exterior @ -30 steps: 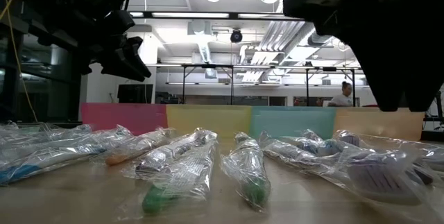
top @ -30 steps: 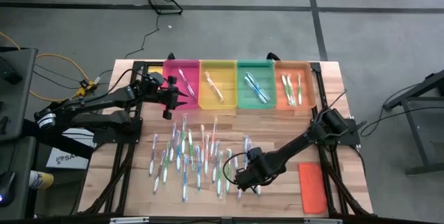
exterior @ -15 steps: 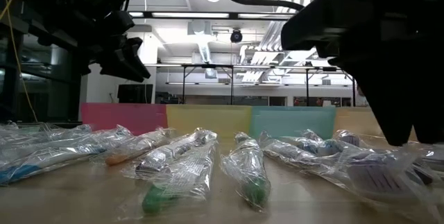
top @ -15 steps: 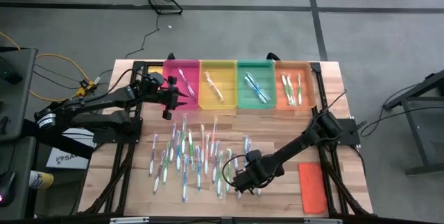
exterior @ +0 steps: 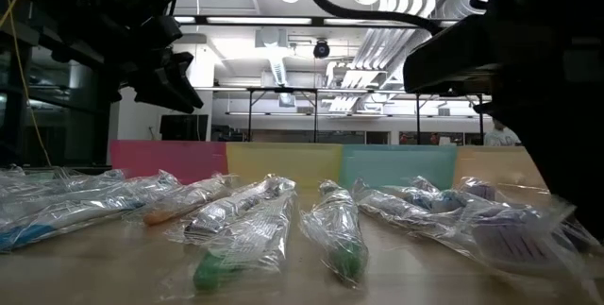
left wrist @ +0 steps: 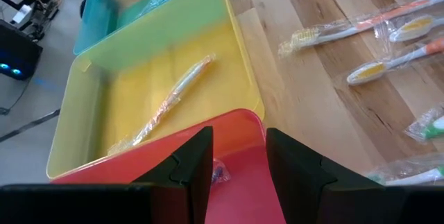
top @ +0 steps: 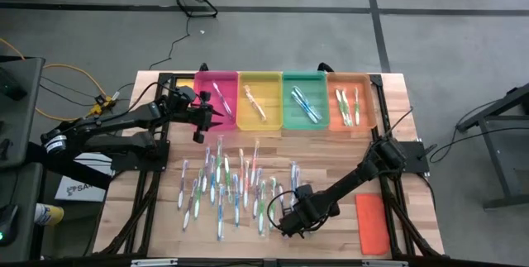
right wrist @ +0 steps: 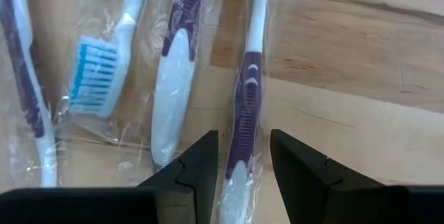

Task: Pick & Place Toothbrushes
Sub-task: Put the purple toothbrush into the pink bin

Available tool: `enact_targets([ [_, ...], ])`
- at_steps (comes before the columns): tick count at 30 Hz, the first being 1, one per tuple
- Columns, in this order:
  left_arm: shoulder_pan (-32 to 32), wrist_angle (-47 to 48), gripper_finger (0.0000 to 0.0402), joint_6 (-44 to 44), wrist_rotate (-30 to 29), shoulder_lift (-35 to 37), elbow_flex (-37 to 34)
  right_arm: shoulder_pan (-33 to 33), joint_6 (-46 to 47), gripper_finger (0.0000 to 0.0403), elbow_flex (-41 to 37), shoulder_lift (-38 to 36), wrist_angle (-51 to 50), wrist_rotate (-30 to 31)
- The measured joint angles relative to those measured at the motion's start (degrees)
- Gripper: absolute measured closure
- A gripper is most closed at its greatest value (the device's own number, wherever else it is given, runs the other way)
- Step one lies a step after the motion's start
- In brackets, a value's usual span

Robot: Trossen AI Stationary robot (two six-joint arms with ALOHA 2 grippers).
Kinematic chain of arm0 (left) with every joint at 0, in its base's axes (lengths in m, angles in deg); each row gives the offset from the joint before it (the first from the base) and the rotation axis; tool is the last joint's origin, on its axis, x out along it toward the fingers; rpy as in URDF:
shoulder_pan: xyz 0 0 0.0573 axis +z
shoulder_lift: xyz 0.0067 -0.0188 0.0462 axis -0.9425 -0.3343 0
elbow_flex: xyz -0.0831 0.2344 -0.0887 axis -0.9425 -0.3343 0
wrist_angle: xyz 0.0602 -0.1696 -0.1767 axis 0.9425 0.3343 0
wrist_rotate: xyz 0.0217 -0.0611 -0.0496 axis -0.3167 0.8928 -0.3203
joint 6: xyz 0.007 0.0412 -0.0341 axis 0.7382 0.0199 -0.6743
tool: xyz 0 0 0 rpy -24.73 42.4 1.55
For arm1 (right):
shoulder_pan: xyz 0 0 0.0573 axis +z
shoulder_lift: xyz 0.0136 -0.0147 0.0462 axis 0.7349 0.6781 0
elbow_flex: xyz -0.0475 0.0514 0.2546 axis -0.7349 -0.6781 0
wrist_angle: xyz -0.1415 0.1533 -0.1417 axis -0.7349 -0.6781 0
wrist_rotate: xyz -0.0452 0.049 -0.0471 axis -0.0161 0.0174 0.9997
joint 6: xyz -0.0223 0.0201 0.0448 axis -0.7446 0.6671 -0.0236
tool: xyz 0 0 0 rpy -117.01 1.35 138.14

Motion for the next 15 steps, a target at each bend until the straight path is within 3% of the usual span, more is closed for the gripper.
enact_targets([
  [4,0.0,0.3,0.0272,0.0,0.0,0.0,0.0,0.0,0.3,0.0292,0.0,0.0,-0.5,0.0],
  [12,0.0,0.4,0.0272,-0.2,0.5,0.0,0.0,0.4,0.1,0.0385,0.0,0.0,-1.2,0.2],
  [15,0.0,0.5,0.0272,-0.2,0.7,0.0,0.0,0.6,0.8,0.0386,0.0,0.0,-2.1,0.2],
])
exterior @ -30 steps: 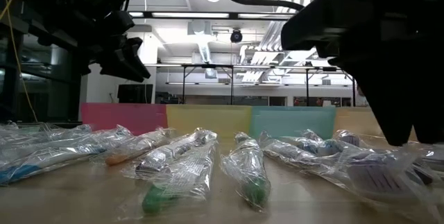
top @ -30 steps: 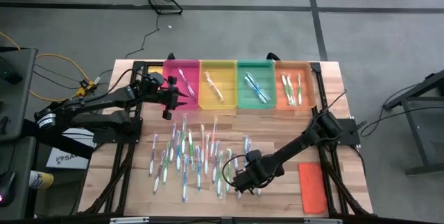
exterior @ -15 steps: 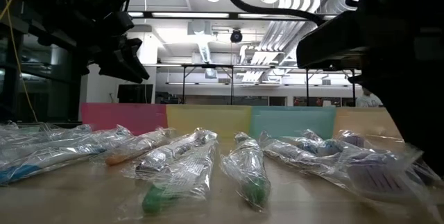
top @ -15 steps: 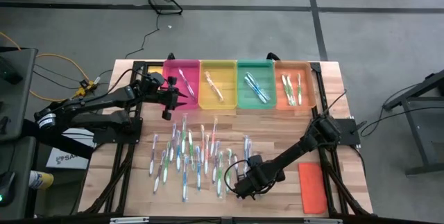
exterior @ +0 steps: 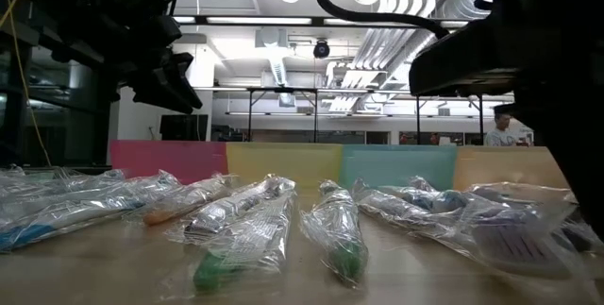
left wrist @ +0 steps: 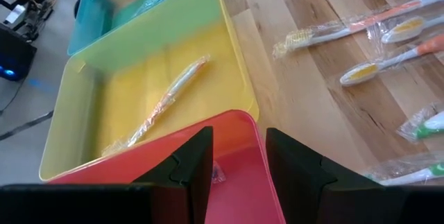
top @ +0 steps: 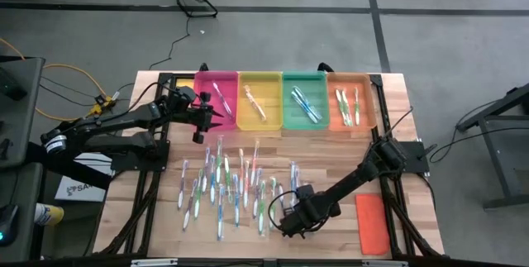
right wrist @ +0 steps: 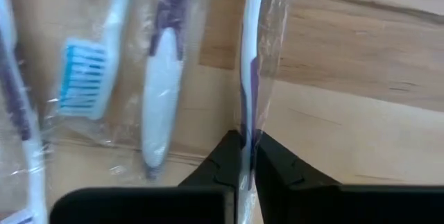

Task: Pick & Place Toothbrushes
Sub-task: Put the purple toothbrush into the pink bin

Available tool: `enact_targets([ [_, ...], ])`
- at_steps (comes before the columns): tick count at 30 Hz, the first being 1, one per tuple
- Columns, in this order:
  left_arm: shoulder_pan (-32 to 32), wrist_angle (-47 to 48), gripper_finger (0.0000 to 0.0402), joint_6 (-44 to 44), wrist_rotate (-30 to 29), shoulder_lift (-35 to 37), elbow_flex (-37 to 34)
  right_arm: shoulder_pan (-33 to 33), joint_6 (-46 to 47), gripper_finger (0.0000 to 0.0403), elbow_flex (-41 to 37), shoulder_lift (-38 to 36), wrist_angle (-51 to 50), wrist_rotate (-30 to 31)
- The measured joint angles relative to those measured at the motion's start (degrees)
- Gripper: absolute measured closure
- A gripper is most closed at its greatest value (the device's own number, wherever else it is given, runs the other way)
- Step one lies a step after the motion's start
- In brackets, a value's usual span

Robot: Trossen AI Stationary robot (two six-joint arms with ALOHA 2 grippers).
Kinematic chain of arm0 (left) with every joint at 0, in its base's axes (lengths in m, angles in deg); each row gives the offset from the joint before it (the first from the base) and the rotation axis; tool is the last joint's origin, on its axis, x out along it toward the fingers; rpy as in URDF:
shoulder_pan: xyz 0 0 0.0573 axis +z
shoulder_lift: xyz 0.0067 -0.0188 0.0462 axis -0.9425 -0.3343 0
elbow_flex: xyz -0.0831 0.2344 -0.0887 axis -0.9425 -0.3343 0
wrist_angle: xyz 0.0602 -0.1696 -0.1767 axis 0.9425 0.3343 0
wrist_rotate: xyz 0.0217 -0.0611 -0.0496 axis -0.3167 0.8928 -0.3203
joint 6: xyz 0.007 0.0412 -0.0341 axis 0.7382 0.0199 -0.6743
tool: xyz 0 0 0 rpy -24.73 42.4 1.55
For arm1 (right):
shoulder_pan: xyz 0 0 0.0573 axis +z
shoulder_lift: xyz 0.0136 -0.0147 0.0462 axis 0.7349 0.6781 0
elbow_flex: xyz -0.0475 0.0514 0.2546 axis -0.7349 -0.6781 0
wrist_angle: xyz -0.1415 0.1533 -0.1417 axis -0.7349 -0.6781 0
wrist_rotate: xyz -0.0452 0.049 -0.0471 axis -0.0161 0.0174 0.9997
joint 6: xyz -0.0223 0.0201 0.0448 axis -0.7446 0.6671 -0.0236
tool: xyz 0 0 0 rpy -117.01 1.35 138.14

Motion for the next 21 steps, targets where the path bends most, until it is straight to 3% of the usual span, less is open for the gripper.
enact_targets([
  [8,0.0,0.3,0.0272,0.9,0.0,0.0,0.0,1.6,2.9,0.0390,-0.1,-4.4,-7.9,7.1],
  [16,0.0,-3.8,0.0272,1.4,1.3,0.0,0.0,-0.1,-0.1,0.0390,-0.1,-8.7,-19.6,28.8],
  [21,0.0,-5.6,0.0272,1.7,2.0,0.0,0.0,-4.3,-5.6,0.0390,-3.6,-10.1,-20.5,35.5],
])
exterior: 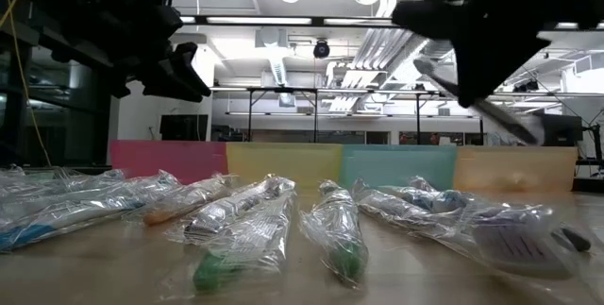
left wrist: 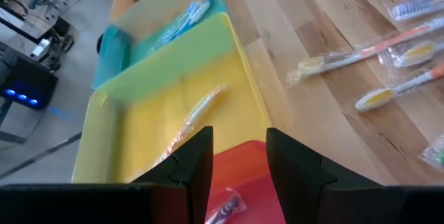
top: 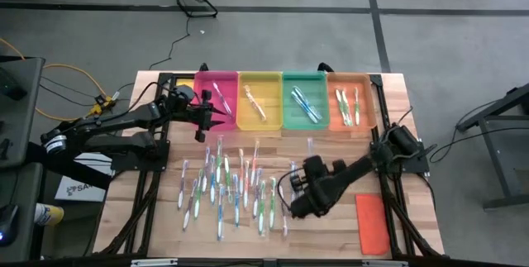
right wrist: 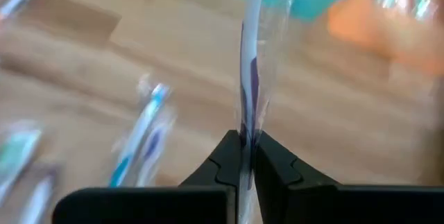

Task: Pick & Place Toothbrushes
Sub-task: Put the purple toothbrush into the pink bin

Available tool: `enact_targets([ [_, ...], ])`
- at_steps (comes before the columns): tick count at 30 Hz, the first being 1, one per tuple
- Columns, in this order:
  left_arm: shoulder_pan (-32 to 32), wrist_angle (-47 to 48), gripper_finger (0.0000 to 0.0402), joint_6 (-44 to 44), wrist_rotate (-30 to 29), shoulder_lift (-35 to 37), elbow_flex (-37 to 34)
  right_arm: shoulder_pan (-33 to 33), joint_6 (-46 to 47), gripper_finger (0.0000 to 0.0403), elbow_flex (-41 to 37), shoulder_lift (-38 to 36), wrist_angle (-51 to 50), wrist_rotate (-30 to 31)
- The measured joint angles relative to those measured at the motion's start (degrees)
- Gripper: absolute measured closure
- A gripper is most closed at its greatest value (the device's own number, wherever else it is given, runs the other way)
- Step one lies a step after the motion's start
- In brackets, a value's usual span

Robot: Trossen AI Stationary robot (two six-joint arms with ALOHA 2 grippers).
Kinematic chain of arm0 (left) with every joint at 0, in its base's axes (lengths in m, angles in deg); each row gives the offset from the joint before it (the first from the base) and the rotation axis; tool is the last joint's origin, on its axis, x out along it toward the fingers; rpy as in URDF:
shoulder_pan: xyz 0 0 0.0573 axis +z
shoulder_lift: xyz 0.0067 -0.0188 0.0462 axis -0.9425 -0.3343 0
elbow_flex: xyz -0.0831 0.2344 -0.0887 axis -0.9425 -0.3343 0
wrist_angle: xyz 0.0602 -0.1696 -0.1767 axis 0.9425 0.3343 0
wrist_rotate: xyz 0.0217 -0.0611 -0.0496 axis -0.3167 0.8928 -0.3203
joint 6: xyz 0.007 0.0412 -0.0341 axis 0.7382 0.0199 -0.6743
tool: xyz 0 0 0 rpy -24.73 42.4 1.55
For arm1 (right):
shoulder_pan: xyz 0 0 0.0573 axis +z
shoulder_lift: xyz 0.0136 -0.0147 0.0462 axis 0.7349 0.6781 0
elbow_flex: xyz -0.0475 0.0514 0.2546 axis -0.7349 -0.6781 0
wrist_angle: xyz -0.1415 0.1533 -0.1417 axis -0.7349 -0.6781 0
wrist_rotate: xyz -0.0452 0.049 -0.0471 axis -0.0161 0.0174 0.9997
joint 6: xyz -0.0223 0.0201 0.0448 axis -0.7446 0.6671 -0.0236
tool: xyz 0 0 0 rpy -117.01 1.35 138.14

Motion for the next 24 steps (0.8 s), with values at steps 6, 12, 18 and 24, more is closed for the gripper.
enact_targets([
  [6,0.0,-0.3,0.0272,0.5,0.2,0.0,0.0,-6.4,-10.4,0.0390,-8.7,-5.2,9.2,6.6],
  [12,0.0,-5.8,0.0272,-1.8,2.1,-1.8,0.0,-13.8,-29.2,0.0390,-20.6,-18.0,27.1,12.9],
  [18,0.0,-17.0,0.0272,-4.5,4.2,-8.5,0.0,-23.6,-61.0,0.0390,-33.7,-28.9,58.8,9.5],
  [24,0.0,-30.9,0.0272,-9.7,6.5,-15.9,0.0,-34.1,-85.3,0.0390,-42.1,-31.3,87.4,-3.2],
])
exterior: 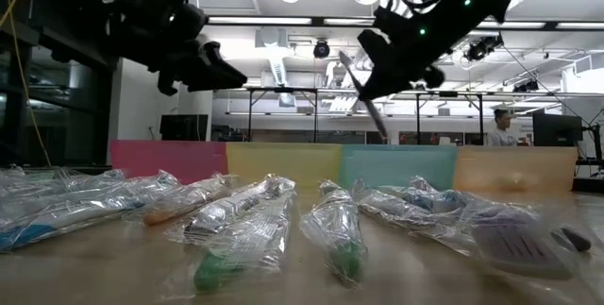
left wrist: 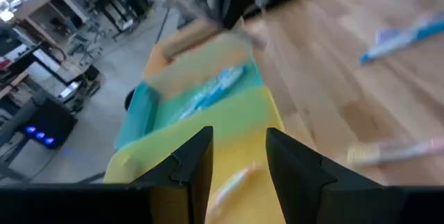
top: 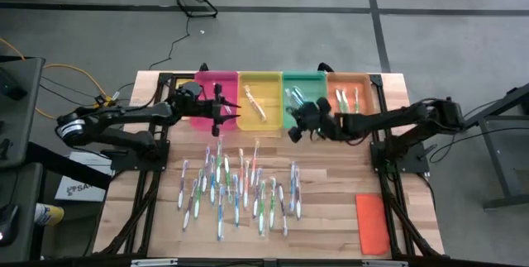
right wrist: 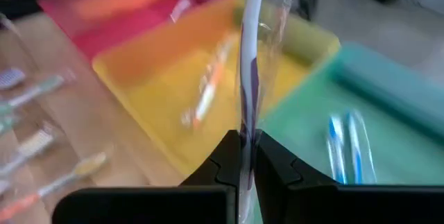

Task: Pick & Place Toothbrushes
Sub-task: Put the purple toothbrush into the pink bin

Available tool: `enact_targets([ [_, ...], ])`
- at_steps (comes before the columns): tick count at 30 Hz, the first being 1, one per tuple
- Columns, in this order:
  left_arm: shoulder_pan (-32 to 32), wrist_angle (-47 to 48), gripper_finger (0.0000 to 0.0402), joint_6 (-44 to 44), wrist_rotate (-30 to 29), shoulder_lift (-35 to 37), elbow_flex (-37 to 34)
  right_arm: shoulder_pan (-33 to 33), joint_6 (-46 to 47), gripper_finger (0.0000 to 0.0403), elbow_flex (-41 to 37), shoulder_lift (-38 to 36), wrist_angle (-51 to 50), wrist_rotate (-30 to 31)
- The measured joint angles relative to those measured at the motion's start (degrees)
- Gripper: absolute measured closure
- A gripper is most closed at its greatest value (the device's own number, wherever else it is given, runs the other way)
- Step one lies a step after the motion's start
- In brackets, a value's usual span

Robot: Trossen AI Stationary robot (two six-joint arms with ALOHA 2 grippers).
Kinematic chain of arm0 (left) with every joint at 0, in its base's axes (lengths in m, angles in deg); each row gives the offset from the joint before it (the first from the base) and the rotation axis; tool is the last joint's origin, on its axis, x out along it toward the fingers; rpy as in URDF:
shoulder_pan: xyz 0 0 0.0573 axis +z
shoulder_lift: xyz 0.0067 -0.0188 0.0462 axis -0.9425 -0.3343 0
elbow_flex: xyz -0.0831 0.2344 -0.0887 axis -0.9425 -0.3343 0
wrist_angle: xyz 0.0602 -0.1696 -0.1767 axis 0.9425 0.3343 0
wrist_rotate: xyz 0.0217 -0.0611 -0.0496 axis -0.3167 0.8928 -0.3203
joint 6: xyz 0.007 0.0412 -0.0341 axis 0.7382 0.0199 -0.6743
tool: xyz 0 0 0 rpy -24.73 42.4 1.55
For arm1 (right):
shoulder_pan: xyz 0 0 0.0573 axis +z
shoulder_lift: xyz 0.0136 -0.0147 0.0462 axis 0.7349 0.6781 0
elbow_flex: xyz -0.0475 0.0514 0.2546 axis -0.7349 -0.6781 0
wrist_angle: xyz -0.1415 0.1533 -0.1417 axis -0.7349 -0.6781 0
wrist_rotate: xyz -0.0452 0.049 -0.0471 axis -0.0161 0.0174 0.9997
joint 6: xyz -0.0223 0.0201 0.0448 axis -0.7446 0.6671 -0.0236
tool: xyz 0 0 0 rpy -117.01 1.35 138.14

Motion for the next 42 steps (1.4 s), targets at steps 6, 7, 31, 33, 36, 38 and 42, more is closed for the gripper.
enact_targets([
  [6,0.0,-11.0,0.0272,-6.7,1.4,-4.6,0.0,-6.4,-11.3,0.0390,-0.4,1.6,14.6,-12.9],
  [7,0.0,-12.7,0.0272,-7.7,1.4,-5.0,0.0,-7.0,-12.5,0.0390,-0.4,2.4,16.8,-15.1],
  [31,-2.3,-17.2,0.0163,-18.6,1.0,-8.2,6.7,-7.6,-22.7,0.0390,9.0,22.7,41.6,-30.0],
  [33,-2.3,-17.0,0.0163,-19.3,1.2,-8.2,6.7,-7.7,-22.8,0.0390,9.3,22.7,41.6,-29.9],
  [36,-2.4,-16.9,0.0171,-19.5,1.3,-8.2,6.7,-7.7,-22.6,0.0390,9.3,22.7,41.8,-29.7],
  [38,-2.4,-17.3,0.0187,-19.7,1.6,-8.2,6.7,-7.7,-22.5,0.0390,9.3,22.7,41.8,-29.8],
  [42,-2.4,-17.7,0.0234,-20.5,2.0,-8.2,6.7,-7.5,-22.5,0.0390,9.3,22.7,41.9,-29.9],
])
